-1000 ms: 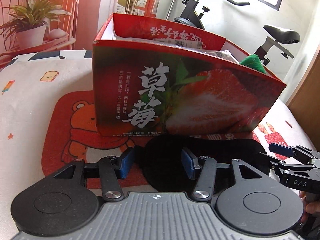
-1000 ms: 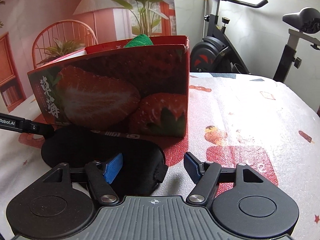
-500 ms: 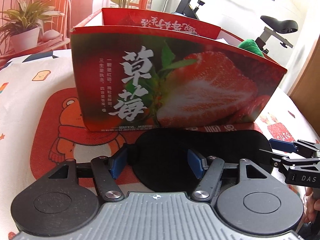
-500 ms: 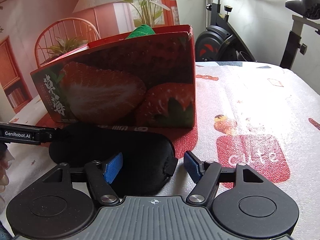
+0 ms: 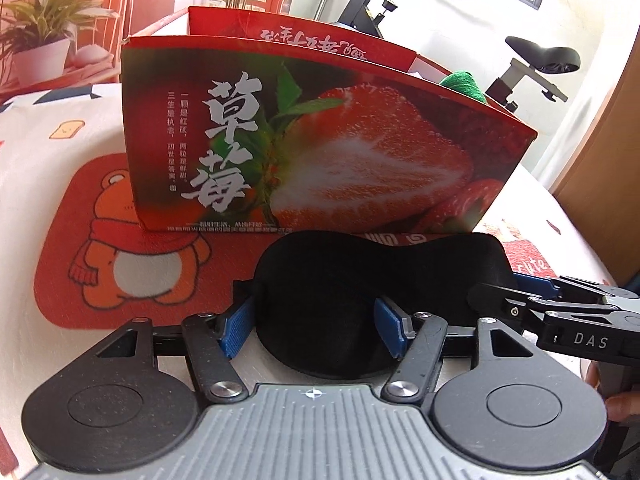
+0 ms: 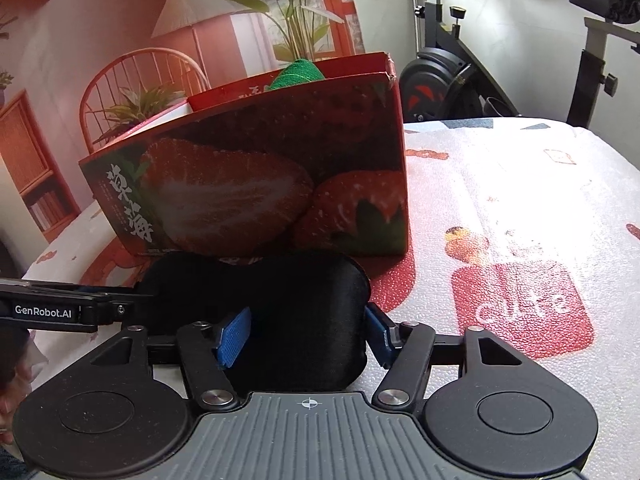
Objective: Organize soft objects
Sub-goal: 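Move both grippers down and close them on the black eye mask, then lift the black eye mask with both grippers over the box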
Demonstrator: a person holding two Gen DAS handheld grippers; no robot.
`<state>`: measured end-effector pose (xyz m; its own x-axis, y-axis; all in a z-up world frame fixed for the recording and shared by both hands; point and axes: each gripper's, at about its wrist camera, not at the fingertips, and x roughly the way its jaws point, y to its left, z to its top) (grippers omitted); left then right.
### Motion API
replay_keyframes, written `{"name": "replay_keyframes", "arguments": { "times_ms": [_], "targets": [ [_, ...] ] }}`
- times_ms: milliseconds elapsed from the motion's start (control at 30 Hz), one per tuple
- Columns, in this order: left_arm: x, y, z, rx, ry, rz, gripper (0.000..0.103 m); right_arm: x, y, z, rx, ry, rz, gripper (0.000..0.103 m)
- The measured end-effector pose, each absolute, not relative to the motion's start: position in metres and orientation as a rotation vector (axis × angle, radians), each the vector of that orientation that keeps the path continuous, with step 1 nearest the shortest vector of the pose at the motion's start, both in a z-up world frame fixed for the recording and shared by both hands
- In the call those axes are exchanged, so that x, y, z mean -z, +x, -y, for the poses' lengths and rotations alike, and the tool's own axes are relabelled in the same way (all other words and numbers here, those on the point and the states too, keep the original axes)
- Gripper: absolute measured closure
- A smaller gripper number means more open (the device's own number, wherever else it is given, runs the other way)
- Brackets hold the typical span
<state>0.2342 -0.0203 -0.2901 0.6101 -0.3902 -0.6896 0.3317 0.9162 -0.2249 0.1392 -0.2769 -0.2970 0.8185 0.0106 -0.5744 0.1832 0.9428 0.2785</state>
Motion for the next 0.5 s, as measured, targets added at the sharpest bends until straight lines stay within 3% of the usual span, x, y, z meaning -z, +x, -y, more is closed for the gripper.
{"name": "replay_keyframes", "arguments": {
  "times_ms": [200,267,400,500],
  "targets": [
    [0.29,0.23,0.026,0.427,-0.107,-0.825,0.042,0.292,0.136,0.273,0.078,0.324,-0.596,0.057],
    [0.289,0.228,0.028,0.43,-0.098,-0.819,0.05,0.291,0.134,0.272,0.073,0.324,-0.596,0.06],
    [0.287,0.227,0.029,0.477,-0.11,-0.813,0.08,0.288,0.13,0.271,0.06,0.319,-0.591,0.063],
    [0.282,0.221,0.029,0.482,-0.1,-0.785,0.084,0.285,0.129,0.268,0.042,0.316,-0.587,0.072]
  ]
}}
